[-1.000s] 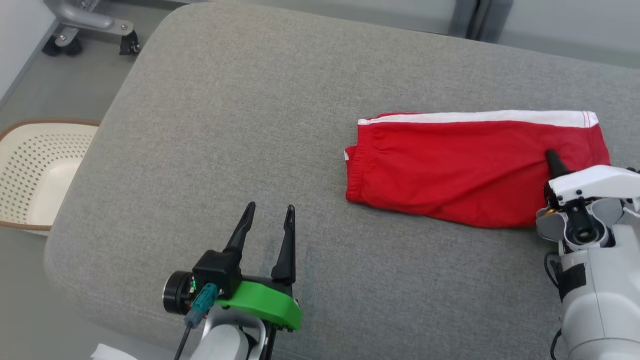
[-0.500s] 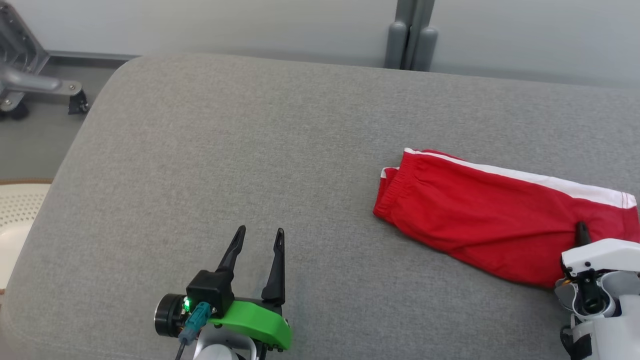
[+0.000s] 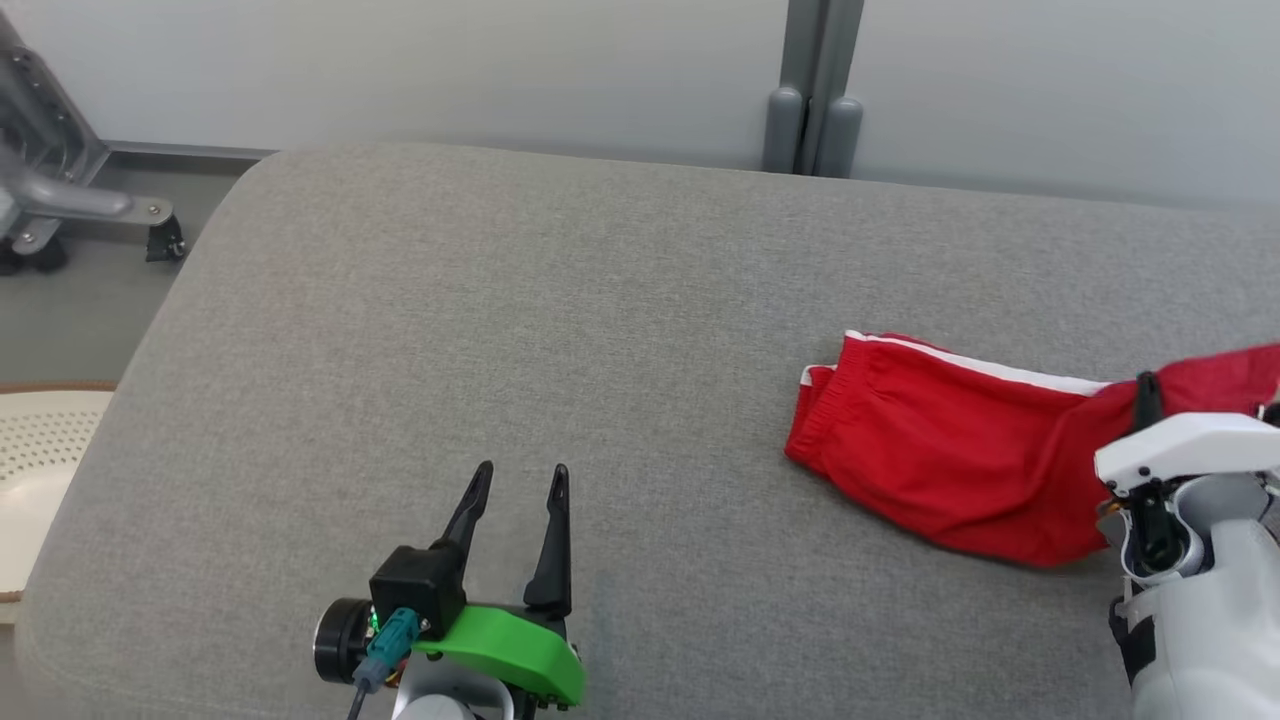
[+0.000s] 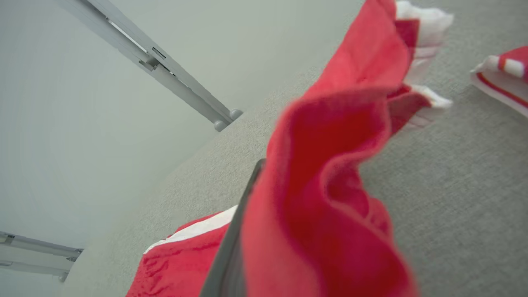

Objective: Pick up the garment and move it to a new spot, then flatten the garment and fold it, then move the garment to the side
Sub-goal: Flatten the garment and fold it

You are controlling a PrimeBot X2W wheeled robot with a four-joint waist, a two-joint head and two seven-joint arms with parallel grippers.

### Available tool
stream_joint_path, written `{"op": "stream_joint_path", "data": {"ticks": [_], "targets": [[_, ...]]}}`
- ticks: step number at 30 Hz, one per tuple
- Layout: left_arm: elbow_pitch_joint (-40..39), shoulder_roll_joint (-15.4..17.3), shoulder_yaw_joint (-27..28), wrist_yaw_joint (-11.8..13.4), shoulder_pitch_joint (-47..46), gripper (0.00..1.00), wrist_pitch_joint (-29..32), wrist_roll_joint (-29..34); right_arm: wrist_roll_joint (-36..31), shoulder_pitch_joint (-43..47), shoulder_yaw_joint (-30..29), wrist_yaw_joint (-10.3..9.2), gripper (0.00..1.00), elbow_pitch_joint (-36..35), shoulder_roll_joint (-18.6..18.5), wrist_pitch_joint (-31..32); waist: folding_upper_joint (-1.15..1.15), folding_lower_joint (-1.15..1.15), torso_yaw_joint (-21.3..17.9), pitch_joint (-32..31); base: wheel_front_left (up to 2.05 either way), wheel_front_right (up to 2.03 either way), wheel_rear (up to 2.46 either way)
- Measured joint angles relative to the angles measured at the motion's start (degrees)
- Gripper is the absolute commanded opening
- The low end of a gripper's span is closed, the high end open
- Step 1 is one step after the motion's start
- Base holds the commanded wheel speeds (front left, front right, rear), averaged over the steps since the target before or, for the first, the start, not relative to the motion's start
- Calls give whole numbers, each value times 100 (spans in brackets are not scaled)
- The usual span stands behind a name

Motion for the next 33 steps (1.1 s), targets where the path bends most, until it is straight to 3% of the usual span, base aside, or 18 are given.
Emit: {"op": "stream_joint_path", "data": {"ticks": [11,24,25,26,33], "targets": [[29,0,-40,24,0,100,1,-57,218,-84,1473,0,0,-370,8,-25,0,0,588,-11,0,0,0],[44,0,-49,27,0,100,1,-94,321,227,2227,0,0,-304,4,101,0,0,1046,2,0,0,0],[57,0,-43,27,1,100,1,-94,297,253,2279,0,60,-294,7,98,0,0,1055,-7,0,0,0],[68,0,-38,27,2,100,1,-94,260,271,2313,0,100,-286,7,91,0,0,1059,-16,0,0,0],[97,0,69,23,2,100,1,-88,8,494,2833,0,100,-243,5,7,0,0,1019,-78,0,0,0]]}}
